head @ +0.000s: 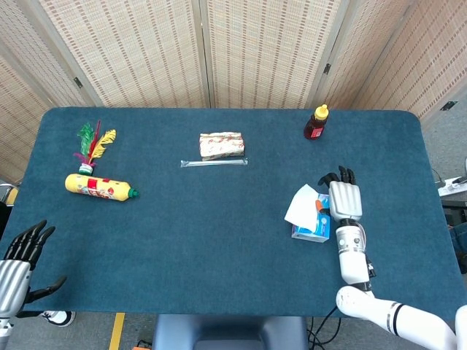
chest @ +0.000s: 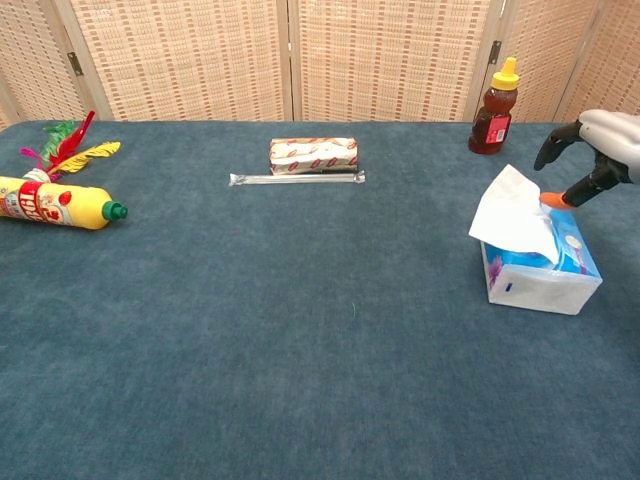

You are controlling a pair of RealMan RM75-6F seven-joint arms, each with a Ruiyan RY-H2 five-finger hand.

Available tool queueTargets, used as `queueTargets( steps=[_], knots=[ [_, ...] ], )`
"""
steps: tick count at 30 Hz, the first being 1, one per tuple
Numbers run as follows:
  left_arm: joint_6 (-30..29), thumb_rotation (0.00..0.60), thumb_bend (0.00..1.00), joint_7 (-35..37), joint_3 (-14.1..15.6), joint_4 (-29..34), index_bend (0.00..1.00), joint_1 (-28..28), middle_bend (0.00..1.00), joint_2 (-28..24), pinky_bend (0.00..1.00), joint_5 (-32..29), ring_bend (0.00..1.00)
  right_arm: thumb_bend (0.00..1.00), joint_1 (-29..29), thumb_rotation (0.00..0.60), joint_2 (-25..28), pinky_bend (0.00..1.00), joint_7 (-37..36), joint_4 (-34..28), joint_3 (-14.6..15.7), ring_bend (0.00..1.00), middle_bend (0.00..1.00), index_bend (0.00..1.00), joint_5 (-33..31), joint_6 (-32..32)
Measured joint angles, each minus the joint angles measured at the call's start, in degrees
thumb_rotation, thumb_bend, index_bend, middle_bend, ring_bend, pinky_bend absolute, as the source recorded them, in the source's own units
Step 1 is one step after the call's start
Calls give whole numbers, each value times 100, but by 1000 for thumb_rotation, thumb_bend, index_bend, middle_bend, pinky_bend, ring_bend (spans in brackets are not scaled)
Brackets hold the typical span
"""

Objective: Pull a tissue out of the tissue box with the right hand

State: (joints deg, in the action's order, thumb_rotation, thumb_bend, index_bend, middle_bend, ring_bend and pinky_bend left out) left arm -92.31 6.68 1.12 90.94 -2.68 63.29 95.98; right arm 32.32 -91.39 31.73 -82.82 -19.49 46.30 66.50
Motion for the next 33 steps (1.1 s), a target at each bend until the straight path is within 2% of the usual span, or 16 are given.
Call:
queueTargets(
  steps=[6,18,27,30,33],
  knots=[
    [9,600,247,-40,14,11,0,-4,0,10,137,21,0,363,159,600,-93,0,-111,301,-117,0,278,404,-319,-258],
    [-3,600,247,14,10,-6,0,-5,0,-1,136,15,0,364,368,600,-310,0,-439,452,-122,0,278,406,-464,-526],
    [24,600,246,-2,10,-3,0,-11,0,5,137,-9,0,364,368,600,-237,0,-715,247,-89,0,288,407,-573,-700],
    [36,600,247,-6,13,-7,0,-16,0,6,136,-7,0,371,367,600,-181,0,-753,210,-63,0,314,443,-593,-708],
    [30,600,246,-25,17,-10,0,-16,0,15,137,8,0,468,384,600,-165,0,-740,223,-34,0,385,530,-639,-703]
  ],
)
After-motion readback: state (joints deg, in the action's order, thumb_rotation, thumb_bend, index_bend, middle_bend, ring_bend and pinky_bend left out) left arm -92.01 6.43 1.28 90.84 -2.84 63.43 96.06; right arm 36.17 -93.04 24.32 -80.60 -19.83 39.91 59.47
